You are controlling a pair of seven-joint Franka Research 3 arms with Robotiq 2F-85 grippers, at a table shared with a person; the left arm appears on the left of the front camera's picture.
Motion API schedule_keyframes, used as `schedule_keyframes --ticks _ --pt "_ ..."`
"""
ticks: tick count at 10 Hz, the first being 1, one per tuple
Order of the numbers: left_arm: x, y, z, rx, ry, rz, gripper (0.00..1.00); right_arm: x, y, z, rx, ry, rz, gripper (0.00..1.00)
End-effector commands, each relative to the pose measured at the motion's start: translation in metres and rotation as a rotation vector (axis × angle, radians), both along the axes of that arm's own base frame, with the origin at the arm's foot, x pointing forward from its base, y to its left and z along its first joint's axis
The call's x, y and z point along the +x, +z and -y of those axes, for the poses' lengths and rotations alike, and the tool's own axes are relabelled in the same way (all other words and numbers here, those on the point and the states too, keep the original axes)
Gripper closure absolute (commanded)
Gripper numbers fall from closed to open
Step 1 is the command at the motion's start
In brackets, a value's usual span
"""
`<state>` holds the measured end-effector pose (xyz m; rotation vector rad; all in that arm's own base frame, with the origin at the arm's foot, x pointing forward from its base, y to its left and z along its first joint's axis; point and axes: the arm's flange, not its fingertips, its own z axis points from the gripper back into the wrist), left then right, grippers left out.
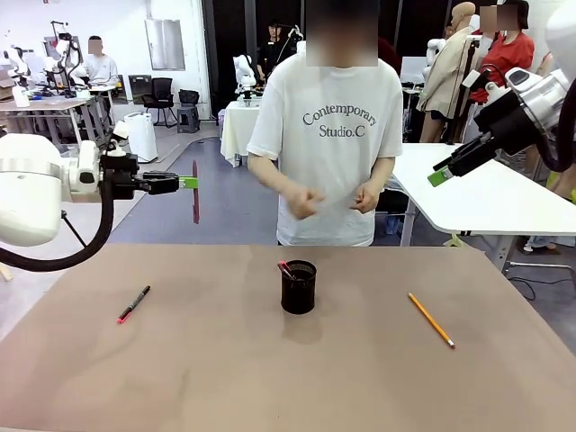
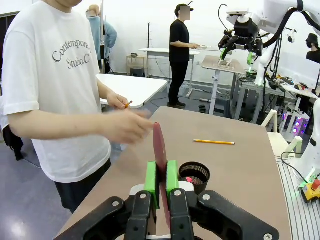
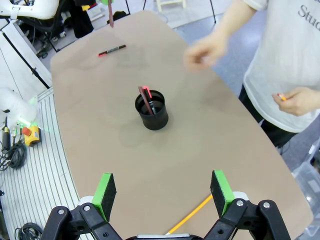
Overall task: Place the pens into the pen holder.
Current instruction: Pick up a writing instrument from the table and place it into the Pen holder.
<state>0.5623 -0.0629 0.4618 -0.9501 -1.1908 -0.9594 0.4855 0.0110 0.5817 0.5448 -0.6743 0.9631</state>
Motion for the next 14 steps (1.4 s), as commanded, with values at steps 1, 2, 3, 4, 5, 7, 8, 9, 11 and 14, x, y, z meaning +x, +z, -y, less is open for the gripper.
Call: schedule_keyframes --ticks 1,2,3,4,5,7,8,9,11,14 --pt "0.0006 0.0019 0.0006 -0.005 0.009 0.003 1.00 0.0001 0.0018 -0.0006 0.016 0.002 0.000 0.00" --pt "0.0006 0.0019 0.0006 -0.005 0.009 0.003 1.00 0.0001 0.0018 -0.0006 0.016 0.002 0.000 0.00" --pt "0.0006 0.0019 0.0006 -0.005 0.009 0.003 1.00 0.0001 0.0018 -0.0006 0.016 0.002 0.000 0.00" --pt "0.0006 0.0019 0.0006 -0.005 0.009 0.003 1.00 0.0001 0.0018 -0.0006 0.016 0.002 0.000 0.00" --pt "0.0006 0.0019 0.0006 -0.005 0.009 0.003 1.00 0.0001 0.0018 -0.0006 0.016 0.002 0.000 0.00" --pt "0.0006 0.0019 0.0006 -0.005 0.009 0.003 1.00 0.0001 0.0018 -0.0006 0.016 0.002 0.000 0.00" --pt "0.0006 0.0019 0.0006 -0.005 0.009 0.003 1.00 0.0001 0.0018 -0.0006 0.016 0.002 0.000 0.00" --pt "0.0006 0.0019 0.0006 -0.005 0.009 0.003 1.00 0.0001 0.0018 -0.0006 0.016 0.002 0.000 0.00" --pt "0.0006 0.0019 0.0006 -0.005 0.009 0.003 1.00 0.0001 0.0018 -0.0006 0.016 0.002 0.000 0.00" --pt "0.0006 0.0019 0.0006 -0.005 0.009 0.003 1.00 0.0001 0.0018 -0.0006 0.016 0.002 0.000 0.00"
